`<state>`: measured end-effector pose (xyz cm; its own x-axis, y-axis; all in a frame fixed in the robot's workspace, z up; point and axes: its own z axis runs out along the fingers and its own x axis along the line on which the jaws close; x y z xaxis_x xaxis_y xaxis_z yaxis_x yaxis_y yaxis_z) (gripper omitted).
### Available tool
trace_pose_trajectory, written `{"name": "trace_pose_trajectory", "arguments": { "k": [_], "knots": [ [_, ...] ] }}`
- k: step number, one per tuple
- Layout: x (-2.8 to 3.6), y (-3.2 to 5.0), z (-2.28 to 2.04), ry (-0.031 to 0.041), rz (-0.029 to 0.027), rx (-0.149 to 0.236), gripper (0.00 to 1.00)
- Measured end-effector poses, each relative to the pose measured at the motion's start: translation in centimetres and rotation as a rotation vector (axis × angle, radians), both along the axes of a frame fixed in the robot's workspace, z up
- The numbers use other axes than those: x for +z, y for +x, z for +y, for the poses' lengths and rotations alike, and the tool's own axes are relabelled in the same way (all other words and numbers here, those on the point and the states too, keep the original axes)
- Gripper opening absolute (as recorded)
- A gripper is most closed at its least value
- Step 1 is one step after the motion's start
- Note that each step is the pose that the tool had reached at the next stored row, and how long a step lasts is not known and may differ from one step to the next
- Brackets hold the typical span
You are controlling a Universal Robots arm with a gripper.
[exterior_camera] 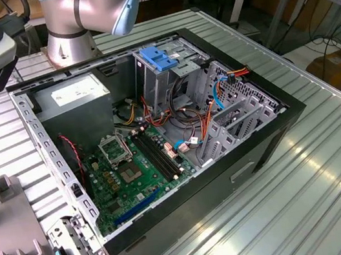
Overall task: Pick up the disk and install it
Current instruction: 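Reach for the disk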
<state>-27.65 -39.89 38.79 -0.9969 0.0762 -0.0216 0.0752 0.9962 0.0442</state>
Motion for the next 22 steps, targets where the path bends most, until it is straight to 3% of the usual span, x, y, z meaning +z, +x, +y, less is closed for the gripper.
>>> {"name": "trace_pose_trajectory", "arguments": {
  "k": [9, 13, 17, 22],
  "knots": [
    [-0.02, -1.41, 0.01, 0.0000, -0.0001, 0.000, 0.11],
    [-0.03, -2.52, 0.19, 0.0000, 0.0007, 0.000, 0.11],
    [-0.07, -3.75, 0.55, 0.0003, 0.0119, 0.000, 0.11],
    [-0.10, -5.05, 0.62, 0.0004, 0.0131, 0.000, 0.11]
  ]
}}
